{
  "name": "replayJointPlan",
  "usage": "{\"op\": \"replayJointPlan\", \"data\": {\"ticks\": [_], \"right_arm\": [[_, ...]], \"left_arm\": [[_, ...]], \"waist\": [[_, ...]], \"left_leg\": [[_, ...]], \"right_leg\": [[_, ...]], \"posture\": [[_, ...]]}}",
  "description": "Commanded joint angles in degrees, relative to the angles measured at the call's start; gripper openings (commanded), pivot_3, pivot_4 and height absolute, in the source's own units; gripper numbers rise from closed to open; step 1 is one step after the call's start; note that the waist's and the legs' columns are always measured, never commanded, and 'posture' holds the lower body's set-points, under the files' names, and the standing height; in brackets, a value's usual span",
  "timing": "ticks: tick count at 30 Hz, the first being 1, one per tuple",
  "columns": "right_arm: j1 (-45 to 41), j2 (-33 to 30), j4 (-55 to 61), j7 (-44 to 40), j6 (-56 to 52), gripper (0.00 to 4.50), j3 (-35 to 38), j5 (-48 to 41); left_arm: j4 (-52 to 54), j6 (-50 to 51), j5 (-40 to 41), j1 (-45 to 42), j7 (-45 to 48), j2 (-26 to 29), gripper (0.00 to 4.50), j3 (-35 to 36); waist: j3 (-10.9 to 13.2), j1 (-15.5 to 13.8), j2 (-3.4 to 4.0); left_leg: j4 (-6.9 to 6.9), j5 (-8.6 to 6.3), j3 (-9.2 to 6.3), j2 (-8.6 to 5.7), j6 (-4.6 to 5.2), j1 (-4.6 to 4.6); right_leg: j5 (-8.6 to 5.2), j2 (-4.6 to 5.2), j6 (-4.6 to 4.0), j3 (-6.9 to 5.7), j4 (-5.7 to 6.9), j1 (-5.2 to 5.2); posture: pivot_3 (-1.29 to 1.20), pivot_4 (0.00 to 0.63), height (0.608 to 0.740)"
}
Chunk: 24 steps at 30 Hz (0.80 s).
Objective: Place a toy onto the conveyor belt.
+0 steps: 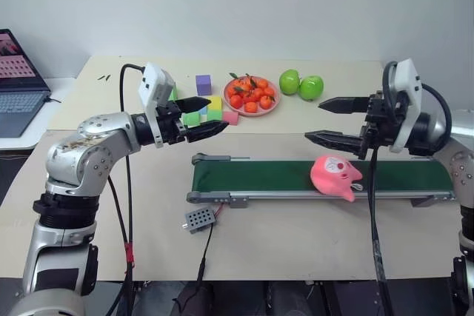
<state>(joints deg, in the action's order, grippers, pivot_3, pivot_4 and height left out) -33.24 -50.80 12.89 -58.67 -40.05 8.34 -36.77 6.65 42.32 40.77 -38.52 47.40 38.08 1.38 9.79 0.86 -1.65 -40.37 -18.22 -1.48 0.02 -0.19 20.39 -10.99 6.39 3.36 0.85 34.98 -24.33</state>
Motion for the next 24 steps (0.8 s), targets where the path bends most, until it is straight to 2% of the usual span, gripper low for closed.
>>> {"op": "replayJointPlan", "data": {"ticks": [1,24], "right_arm": [[-0.9,0.0,0.6,0.2,1.2,4.50,2.0,-0.6],[0.0,0.1,0.7,0.8,1.9,4.50,2.3,-0.2]], "left_arm": [[2.1,-0.2,-0.1,-2.1,0.7,-0.3,4.38,0.8],[1.8,1.0,-0.3,-6.0,0.5,-2.5,4.38,0.9]], "waist": [[0.0,0.0,0.00],[0.0,-0.1,0.00]], "left_leg": [[0.00,0.00,0.00,0.00,0.00,0.00],[0.00,0.00,0.00,0.00,0.00,0.00]], "right_leg": [[0.00,0.00,0.00,0.00,0.00,0.01],[0.00,0.00,0.00,0.00,-0.01,0.01]], "posture": [[0.00,0.150,0.738],[0.00,0.150,0.738]]}}
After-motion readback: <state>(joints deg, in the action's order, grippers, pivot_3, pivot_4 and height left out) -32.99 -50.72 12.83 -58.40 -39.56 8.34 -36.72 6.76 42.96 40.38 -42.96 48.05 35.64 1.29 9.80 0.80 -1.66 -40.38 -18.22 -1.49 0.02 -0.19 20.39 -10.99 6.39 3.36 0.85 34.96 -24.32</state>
